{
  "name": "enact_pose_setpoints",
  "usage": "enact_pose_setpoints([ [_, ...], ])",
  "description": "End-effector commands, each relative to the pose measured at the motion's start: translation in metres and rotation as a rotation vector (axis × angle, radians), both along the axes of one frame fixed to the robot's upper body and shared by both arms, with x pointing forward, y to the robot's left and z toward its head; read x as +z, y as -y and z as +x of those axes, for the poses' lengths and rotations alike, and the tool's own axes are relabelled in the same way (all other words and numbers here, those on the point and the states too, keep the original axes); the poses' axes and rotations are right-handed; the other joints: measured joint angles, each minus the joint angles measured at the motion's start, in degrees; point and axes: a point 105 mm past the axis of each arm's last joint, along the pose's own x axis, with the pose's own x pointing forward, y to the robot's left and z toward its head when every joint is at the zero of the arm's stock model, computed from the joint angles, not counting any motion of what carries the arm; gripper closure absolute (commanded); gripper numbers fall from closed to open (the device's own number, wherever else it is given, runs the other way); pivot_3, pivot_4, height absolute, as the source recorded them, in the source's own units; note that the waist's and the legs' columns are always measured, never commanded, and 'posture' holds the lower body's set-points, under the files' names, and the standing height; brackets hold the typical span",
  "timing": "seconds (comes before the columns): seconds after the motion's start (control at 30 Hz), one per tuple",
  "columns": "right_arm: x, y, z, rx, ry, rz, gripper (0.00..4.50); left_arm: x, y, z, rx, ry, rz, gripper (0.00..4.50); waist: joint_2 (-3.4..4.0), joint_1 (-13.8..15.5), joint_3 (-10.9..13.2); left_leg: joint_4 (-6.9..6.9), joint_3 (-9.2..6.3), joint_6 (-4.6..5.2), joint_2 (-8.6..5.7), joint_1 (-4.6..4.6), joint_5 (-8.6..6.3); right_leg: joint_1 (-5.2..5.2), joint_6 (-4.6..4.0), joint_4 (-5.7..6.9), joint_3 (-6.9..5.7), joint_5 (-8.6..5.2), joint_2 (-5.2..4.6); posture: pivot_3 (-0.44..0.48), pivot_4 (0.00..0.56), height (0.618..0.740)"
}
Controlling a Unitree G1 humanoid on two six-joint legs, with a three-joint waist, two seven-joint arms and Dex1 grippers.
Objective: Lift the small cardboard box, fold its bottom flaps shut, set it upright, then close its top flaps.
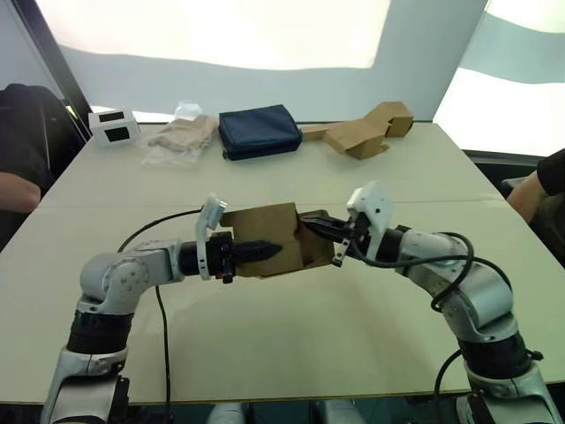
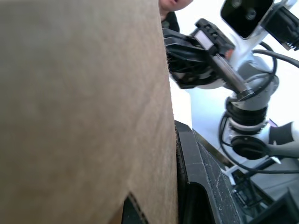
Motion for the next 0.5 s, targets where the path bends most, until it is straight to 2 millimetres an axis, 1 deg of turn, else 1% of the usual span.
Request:
enact_pose_setpoints([
  [0.03, 0.006, 0.018, -0.014, -0.004, -0.005, -0.009, 4.50, 0.020, -0.006, 0.005, 0.029, 0.074, -0.033, 4.46, 0.00, 0.0, 0.0, 0.00, 0.00, 0.00, 0.00, 0.01, 0.00, 0.00, 0.00, 0.00, 0.00, 0.00, 0.00, 0.000, 0.150, 0.740],
  [0.13, -0.010, 0.032, -0.021, -0.014, -0.076, -0.052, 4.50, 0.025, -0.007, 0.005, 0.029, 0.084, -0.040, 4.46, 0.00, 0.0, 0.0, 0.00, 0.01, 0.00, -0.01, 0.00, 0.00, 0.00, 0.00, 0.00, 0.00, 0.00, 0.00, 0.000, 0.150, 0.740],
  [0.27, -0.025, 0.039, -0.026, -0.023, -0.140, -0.069, 4.50, 0.030, -0.007, 0.005, 0.026, 0.091, -0.048, 4.46, -0.01, -0.1, 0.0, 0.00, 0.01, 0.00, -0.01, 0.01, 0.00, 0.00, -0.02, 0.00, 0.01, -0.01, 0.01, 0.000, 0.150, 0.740],
  [0.37, -0.031, 0.032, -0.023, -0.024, -0.146, -0.050, 4.50, 0.034, -0.003, 0.003, 0.012, 0.096, -0.056, 4.46, -0.01, -0.2, 0.0, 0.00, 0.00, 0.00, 0.00, 0.02, 0.00, 0.00, -0.01, 0.00, 0.01, -0.01, 0.05, 0.000, 0.150, 0.740],
  [0.5, -0.025, 0.013, -0.018, 0.023, -0.118, -0.018, 4.50, 0.035, 0.002, 0.000, -0.010, 0.092, -0.059, 4.46, -0.01, -0.2, 0.0, 0.00, -0.02, 0.00, 0.00, 0.01, 0.00, 0.00, 0.00, 0.00, 0.01, 0.00, 0.07, 0.000, 0.150, 0.740],
])
